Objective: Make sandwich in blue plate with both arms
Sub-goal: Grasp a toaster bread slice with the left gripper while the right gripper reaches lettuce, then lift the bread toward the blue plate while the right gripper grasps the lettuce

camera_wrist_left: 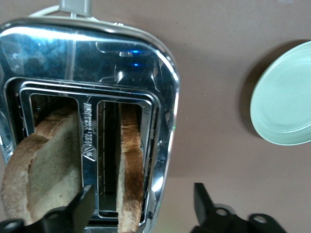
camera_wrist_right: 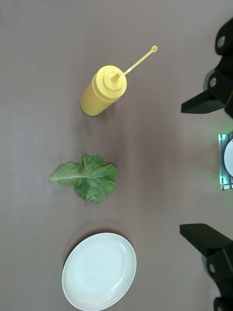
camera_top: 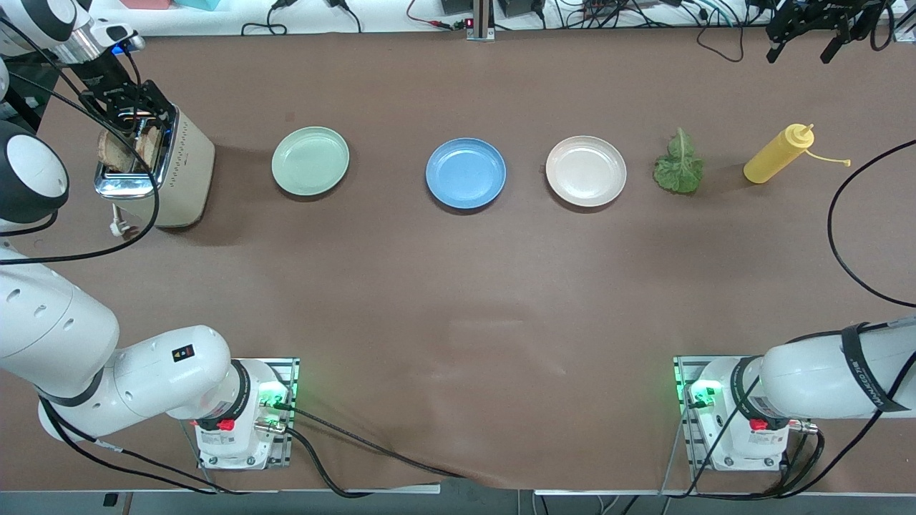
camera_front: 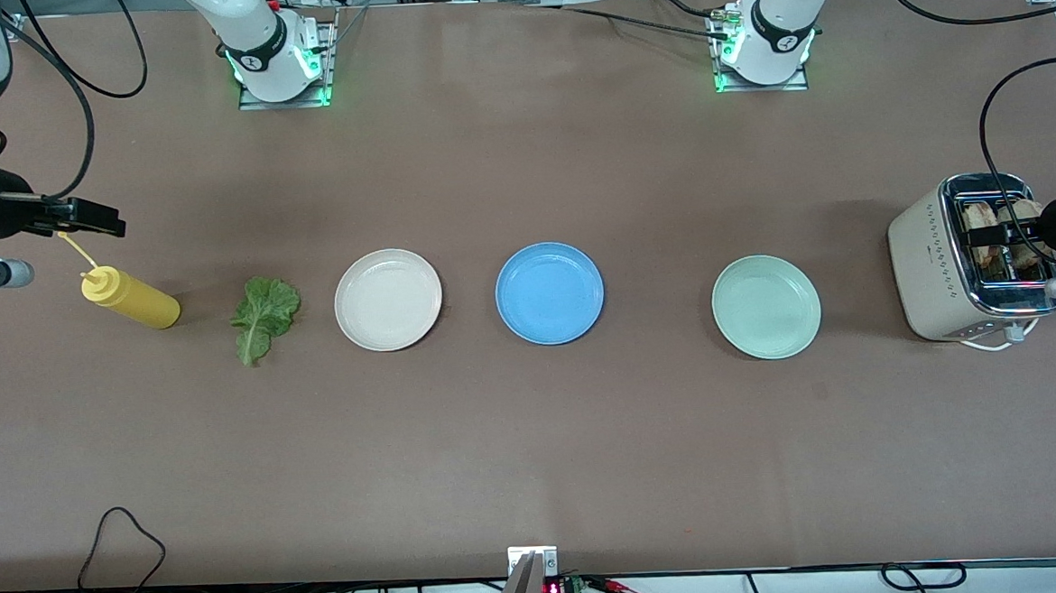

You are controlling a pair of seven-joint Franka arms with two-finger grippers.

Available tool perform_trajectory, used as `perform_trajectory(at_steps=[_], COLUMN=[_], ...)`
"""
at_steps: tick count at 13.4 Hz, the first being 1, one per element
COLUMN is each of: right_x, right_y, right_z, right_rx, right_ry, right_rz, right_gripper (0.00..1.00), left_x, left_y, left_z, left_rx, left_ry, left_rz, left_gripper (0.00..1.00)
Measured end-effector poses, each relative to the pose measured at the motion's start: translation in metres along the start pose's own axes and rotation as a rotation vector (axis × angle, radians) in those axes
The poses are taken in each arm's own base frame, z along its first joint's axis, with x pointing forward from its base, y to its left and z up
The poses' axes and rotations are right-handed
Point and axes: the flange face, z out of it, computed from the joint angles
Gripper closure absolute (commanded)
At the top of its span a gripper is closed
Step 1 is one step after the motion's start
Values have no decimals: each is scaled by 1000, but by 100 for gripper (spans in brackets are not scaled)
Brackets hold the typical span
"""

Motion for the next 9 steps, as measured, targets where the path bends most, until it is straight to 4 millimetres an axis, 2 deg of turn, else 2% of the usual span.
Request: perform_trajectory(at_steps=[3, 4, 5, 9], right_x=[17, 23, 29, 56], right_y=[-6, -8, -9, -12], right_z=[29, 41, 51, 86], right_rx=[-5, -6, -7, -11], right_ry=[-51, -73, -88, -77], right_rz=[-11, -14, -14, -16], right_gripper=[0, 0, 0, 0], left_x=[4, 4, 3, -2], left_y=[-10, -10, -10, -13], left_z=[18, 21, 22, 9], left_rx=[-15, -17, -19, -10], left_ry=[-37, -46, -55, -68], left_rz=[-12, -13, -12, -16], left_gripper=[84, 96, 100, 100])
